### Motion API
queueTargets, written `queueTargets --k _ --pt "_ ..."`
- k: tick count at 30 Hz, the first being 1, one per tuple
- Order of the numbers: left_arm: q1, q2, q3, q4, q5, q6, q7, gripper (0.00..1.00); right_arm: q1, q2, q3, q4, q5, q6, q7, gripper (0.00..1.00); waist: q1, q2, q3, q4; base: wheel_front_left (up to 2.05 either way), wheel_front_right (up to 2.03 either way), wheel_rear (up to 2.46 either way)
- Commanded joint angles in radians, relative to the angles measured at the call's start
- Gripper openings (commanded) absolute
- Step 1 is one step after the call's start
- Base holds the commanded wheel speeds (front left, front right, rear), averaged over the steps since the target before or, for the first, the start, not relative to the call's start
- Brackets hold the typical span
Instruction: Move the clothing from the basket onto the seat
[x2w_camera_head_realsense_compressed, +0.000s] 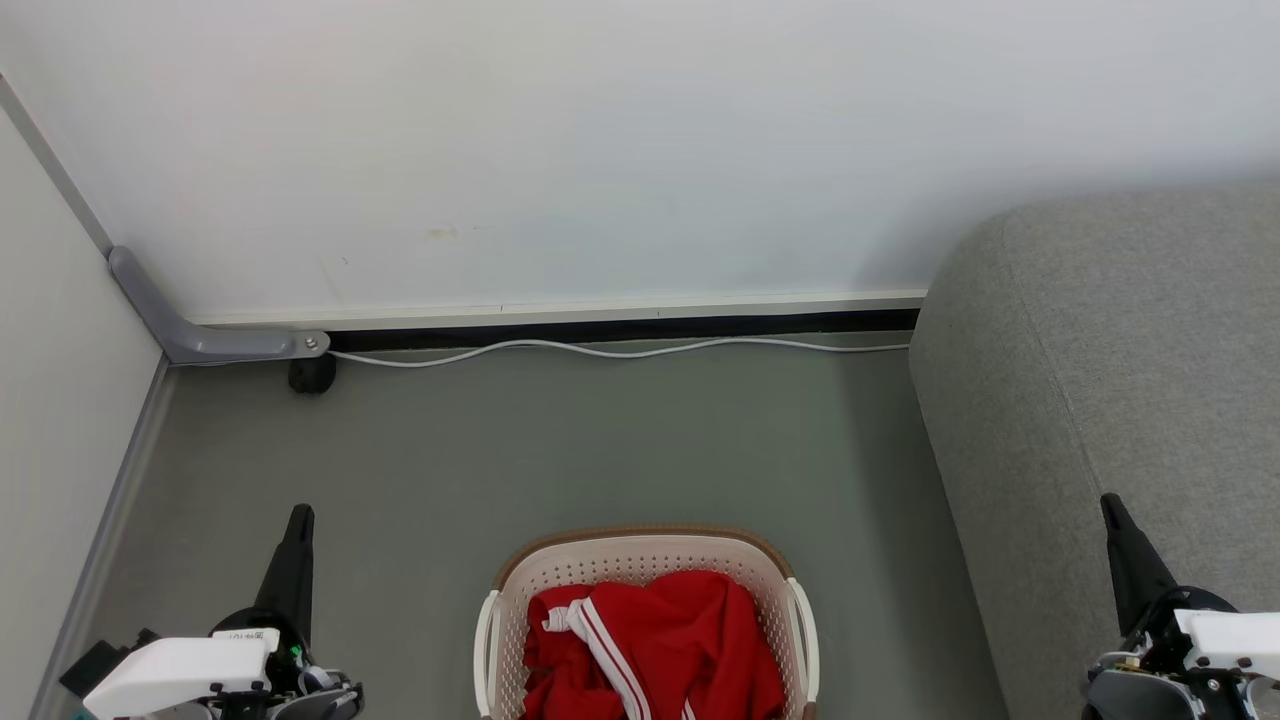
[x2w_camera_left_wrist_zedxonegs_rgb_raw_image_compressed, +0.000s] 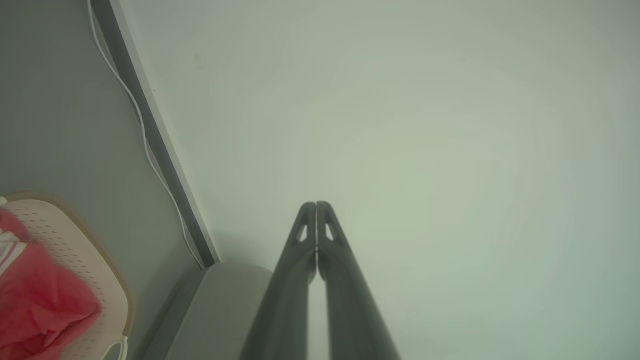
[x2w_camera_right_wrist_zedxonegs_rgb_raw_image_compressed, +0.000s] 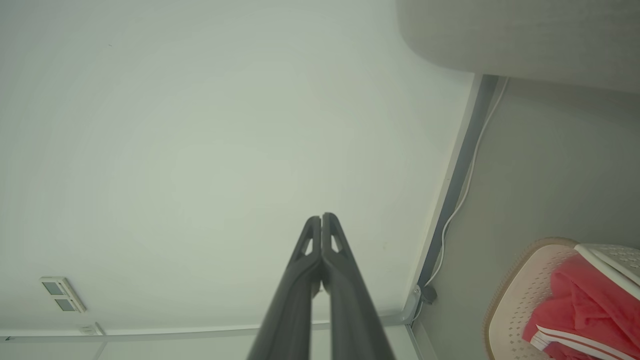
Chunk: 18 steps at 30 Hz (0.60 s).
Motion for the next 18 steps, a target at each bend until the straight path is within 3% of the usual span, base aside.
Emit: queueTargets --k 1,18 --pt "-0.058 0.013 0.033 -0.029 -0.004 -0.007 0.006 0.00 -0.036 -0.010 0.018 -0.031 0.008 0.002 0.008 0.00 0.0000 -0.0001 0.000 0.000 0.00 0.00 0.00" --pt "-0.058 0.013 0.033 -0.029 -0.004 -0.007 0.006 0.00 -0.036 -0.010 0.018 -0.031 0.008 0.002 0.008 0.00 0.0000 -0.0001 0.000 0.000 0.00 0.00 0.00"
